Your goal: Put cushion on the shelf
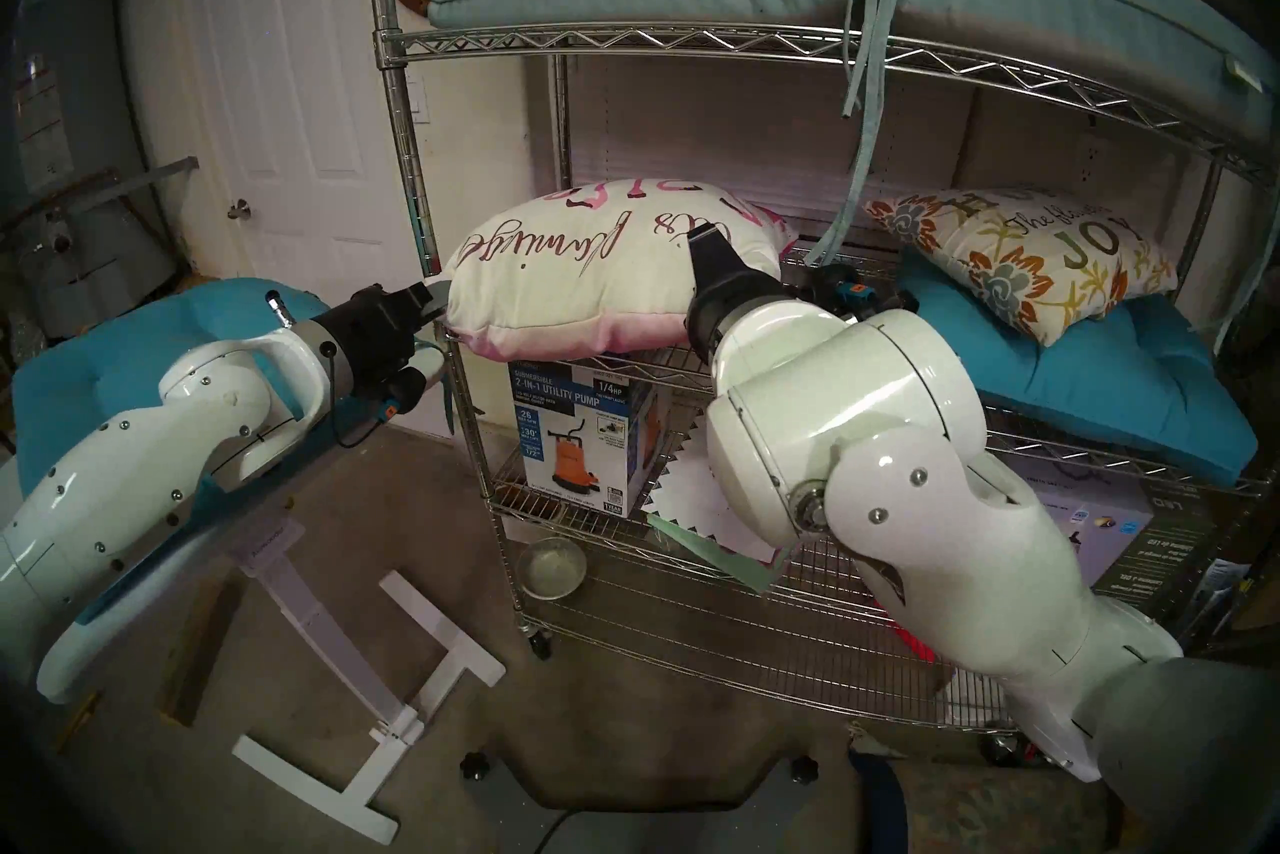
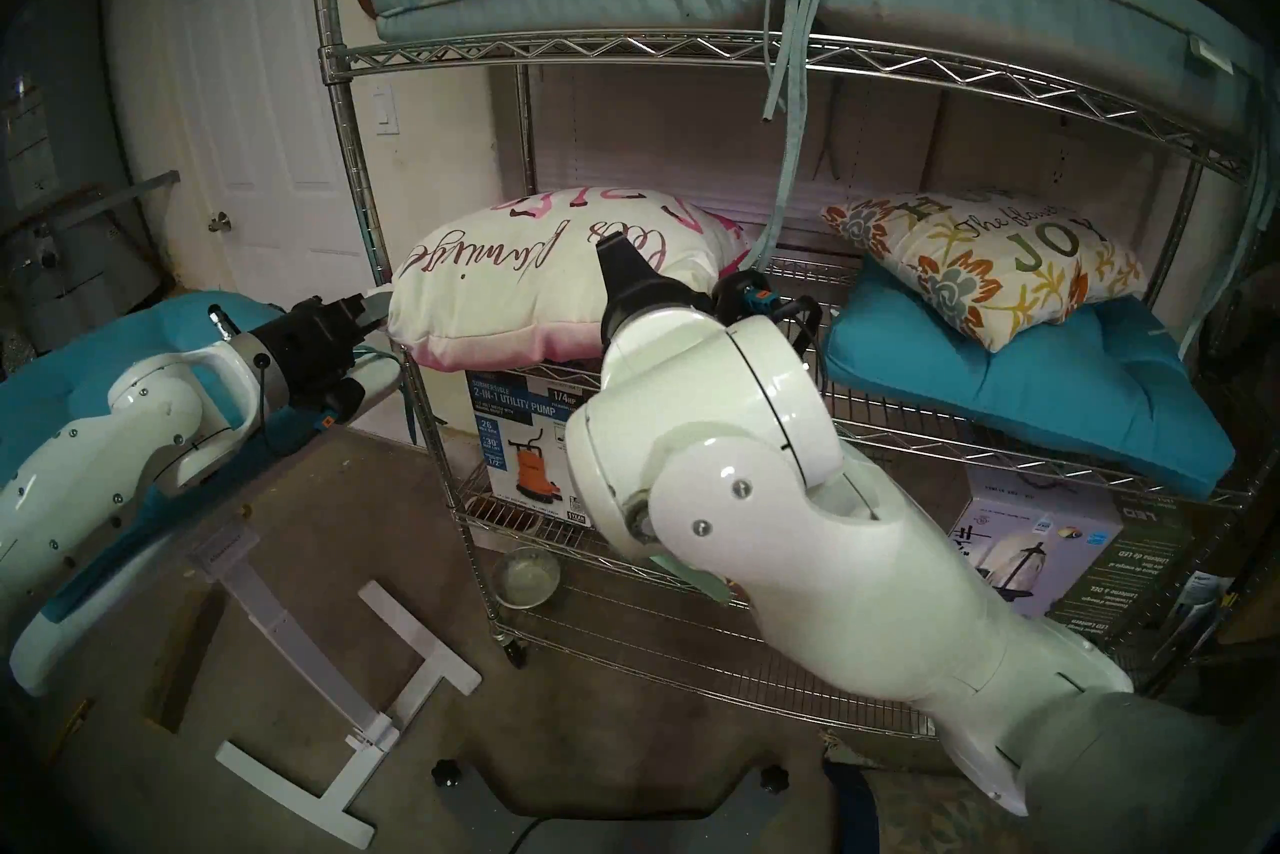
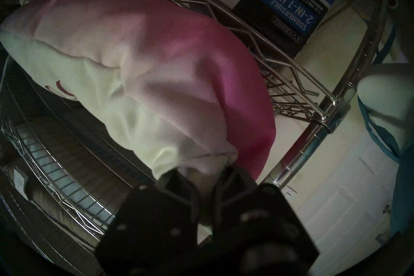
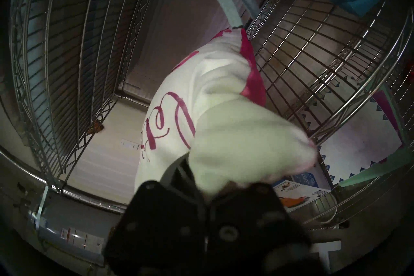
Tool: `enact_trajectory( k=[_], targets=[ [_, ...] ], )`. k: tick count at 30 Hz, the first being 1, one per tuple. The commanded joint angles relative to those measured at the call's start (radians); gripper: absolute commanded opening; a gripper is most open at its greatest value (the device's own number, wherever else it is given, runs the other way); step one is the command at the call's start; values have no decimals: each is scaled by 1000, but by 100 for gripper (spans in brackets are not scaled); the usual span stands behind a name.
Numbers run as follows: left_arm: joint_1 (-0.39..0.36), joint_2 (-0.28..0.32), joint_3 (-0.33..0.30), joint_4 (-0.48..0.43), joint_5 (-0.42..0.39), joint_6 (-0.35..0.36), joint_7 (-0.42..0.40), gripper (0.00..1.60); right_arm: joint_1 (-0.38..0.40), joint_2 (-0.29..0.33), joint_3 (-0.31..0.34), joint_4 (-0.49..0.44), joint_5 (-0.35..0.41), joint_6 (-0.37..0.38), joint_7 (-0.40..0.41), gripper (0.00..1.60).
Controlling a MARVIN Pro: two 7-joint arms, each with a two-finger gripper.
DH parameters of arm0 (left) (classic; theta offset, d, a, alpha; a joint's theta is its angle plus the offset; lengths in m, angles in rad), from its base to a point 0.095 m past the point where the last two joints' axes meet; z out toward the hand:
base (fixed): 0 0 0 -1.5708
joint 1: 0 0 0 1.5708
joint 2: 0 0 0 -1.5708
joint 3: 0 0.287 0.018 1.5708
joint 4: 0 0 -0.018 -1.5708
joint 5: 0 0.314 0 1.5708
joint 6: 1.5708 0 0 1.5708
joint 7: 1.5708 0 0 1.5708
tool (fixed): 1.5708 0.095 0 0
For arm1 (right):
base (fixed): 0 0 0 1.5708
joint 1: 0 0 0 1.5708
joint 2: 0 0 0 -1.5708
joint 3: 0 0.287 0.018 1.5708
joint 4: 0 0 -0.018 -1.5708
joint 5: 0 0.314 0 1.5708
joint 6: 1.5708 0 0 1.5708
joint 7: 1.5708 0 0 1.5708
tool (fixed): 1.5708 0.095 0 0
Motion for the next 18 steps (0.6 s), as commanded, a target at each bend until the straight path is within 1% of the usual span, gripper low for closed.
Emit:
enact_trajectory(
  k=[1,8,18],
  targets=[
    [-111,-84,20,30,45,-13,-3,0,-18,8,-9,-39,-8,-5,-9,0],
    [-180,-153,54,97,99,-32,-13,0,-13,29,16,-8,-29,-4,-10,0],
    [-278,-251,101,202,184,-63,-16,0,18,48,64,75,-42,5,7,0]
  ],
)
